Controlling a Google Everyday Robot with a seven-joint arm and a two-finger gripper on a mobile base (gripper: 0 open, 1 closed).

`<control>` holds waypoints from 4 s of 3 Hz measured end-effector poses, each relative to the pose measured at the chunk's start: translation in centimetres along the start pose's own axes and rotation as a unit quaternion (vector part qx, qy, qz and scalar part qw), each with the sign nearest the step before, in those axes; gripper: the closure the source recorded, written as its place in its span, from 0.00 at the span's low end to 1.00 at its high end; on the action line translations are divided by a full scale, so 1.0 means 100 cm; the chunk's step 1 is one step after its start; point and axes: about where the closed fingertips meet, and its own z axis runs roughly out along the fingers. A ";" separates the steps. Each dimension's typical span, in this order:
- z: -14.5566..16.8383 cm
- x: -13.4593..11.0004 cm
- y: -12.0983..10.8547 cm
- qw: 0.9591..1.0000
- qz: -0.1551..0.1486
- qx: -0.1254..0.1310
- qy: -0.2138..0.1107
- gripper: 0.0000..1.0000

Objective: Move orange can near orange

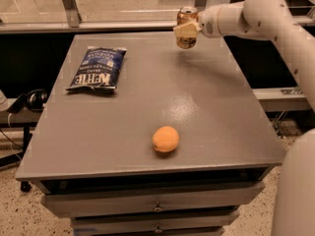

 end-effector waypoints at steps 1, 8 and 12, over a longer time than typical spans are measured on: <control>-0.042 -0.004 0.009 0.999 0.017 -0.029 -0.007 1.00; -0.227 0.076 0.260 0.953 -0.020 -0.301 -0.039 1.00; -0.222 0.083 0.293 0.948 -0.133 -0.285 -0.034 0.35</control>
Offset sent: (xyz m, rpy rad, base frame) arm -0.1864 -0.0699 0.0099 0.0523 0.3181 0.3769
